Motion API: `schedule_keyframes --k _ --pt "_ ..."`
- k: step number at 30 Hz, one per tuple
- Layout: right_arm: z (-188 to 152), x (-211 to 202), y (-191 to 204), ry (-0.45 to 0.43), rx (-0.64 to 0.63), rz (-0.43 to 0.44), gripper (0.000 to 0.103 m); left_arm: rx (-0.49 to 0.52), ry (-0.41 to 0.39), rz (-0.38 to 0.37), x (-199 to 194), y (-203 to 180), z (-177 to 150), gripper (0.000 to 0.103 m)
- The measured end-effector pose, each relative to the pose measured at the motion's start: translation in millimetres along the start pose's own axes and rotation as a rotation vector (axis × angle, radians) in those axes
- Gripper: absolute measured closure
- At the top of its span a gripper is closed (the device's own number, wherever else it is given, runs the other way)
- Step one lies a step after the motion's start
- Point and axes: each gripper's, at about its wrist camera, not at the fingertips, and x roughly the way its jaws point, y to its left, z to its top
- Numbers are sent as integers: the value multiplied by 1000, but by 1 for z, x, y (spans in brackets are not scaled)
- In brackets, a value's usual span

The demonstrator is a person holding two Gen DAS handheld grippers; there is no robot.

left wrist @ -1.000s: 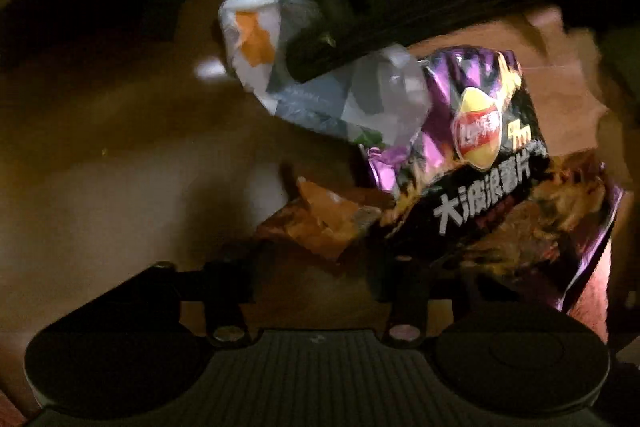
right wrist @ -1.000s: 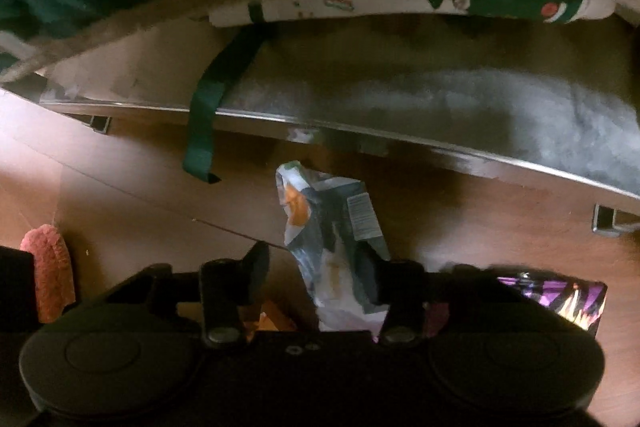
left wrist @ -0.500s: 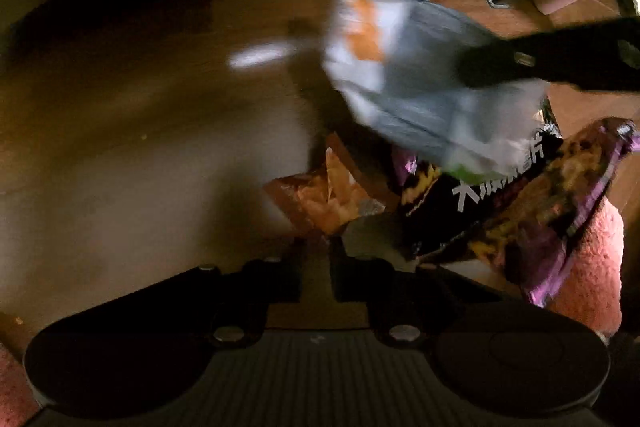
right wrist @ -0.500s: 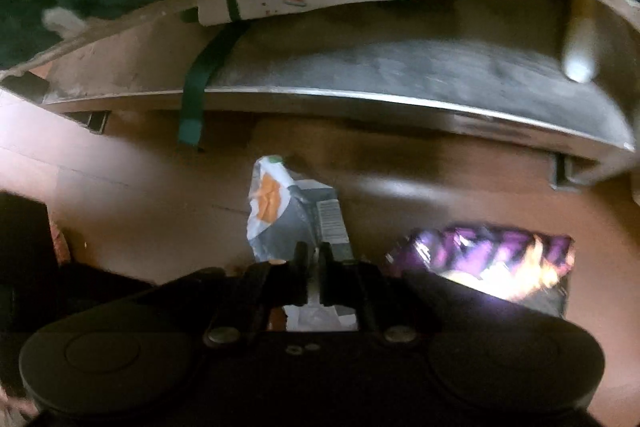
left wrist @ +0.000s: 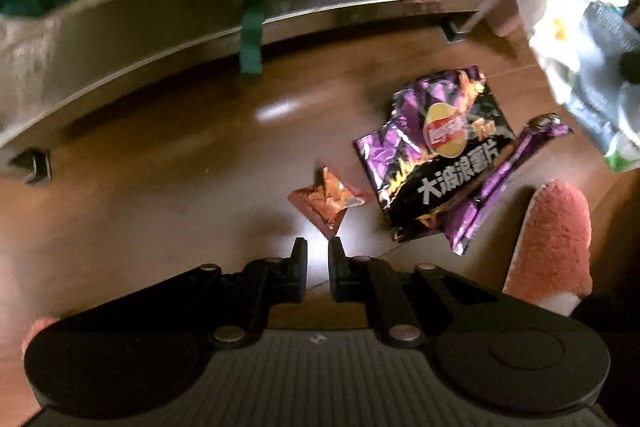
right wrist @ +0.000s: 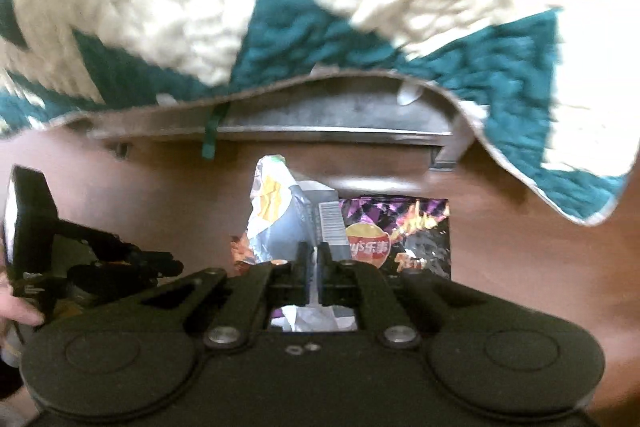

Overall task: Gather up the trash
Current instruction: 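Grasp the silver wrapper with the right gripper, then grasp the small orange snack packet with the left gripper while the right holds the silver wrapper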

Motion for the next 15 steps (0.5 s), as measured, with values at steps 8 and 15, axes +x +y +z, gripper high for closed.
schedule_keyframes --k 8,15 --pt "-1 -20 -22 -77 54 -10 100 194 -4 21 21 -16 3 78" --pt "3 5 -55 -37 140 16 100 392 -41 39 65 -29 5 29"
